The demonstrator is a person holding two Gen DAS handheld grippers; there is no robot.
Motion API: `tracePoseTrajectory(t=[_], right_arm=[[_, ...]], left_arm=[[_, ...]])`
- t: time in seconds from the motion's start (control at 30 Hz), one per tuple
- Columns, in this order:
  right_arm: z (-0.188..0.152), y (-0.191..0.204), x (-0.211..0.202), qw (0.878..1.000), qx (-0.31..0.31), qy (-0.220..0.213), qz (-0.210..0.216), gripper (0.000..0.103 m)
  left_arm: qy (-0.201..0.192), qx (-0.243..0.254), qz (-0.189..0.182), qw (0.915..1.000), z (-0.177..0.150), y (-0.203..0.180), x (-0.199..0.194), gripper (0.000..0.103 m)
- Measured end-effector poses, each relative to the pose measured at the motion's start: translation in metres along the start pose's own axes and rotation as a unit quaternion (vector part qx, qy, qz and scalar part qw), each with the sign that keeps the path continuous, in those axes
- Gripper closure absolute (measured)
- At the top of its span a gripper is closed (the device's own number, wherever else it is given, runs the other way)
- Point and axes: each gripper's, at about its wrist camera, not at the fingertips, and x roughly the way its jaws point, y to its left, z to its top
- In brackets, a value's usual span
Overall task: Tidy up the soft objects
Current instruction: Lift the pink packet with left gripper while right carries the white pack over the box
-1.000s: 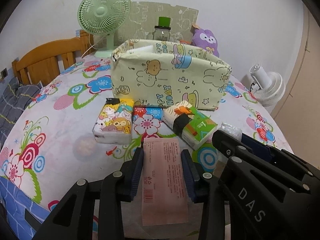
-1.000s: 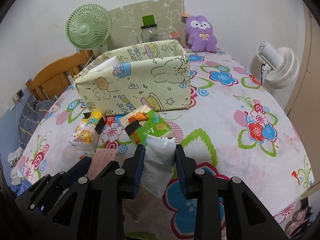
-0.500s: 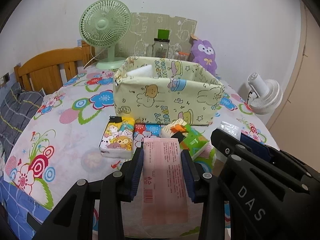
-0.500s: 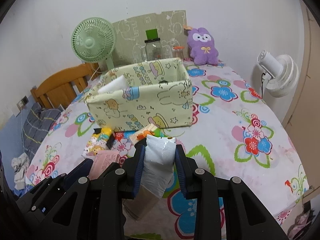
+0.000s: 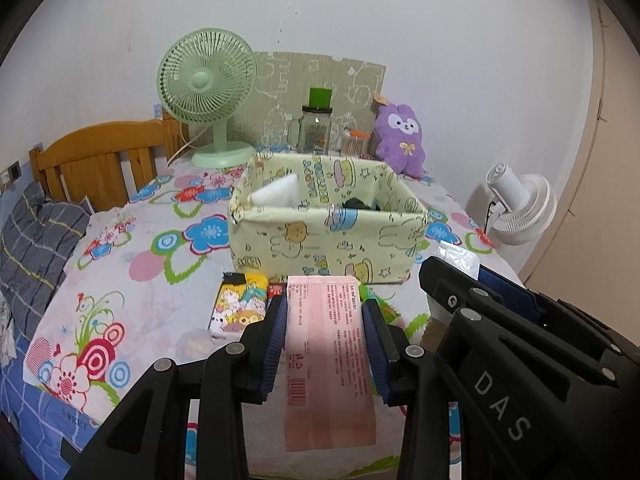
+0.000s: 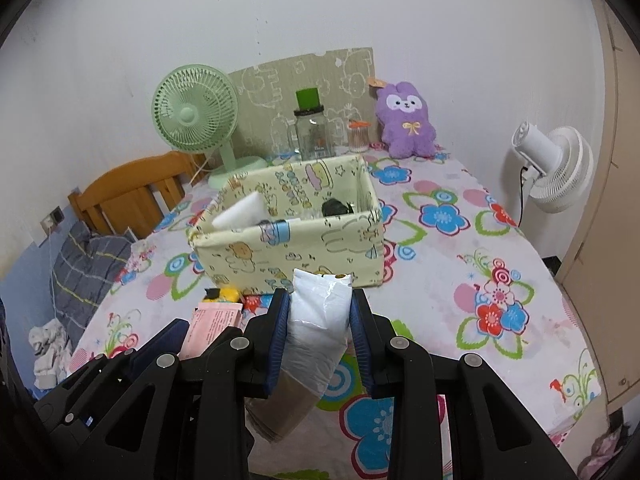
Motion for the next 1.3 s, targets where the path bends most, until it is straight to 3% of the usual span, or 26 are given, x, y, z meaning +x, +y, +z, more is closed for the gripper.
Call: tracePoseTrajectory(t=[0.57, 1.3], right_arm=[[0.029, 0.008, -0.017, 1.000, -0.005, -0.024, 0.005, 0.069], [0.069, 0.008, 0.002, 0.999, -0.009, -0.037, 0.012, 0.069]], left_arm=[[-0.026, 0.003, -0.006, 0.9996, 0.029, -0.001, -0.016, 0.064], [-0.040, 0.003, -0.008, 0.9991, 0.065, -0.001, 0.003, 0.064]])
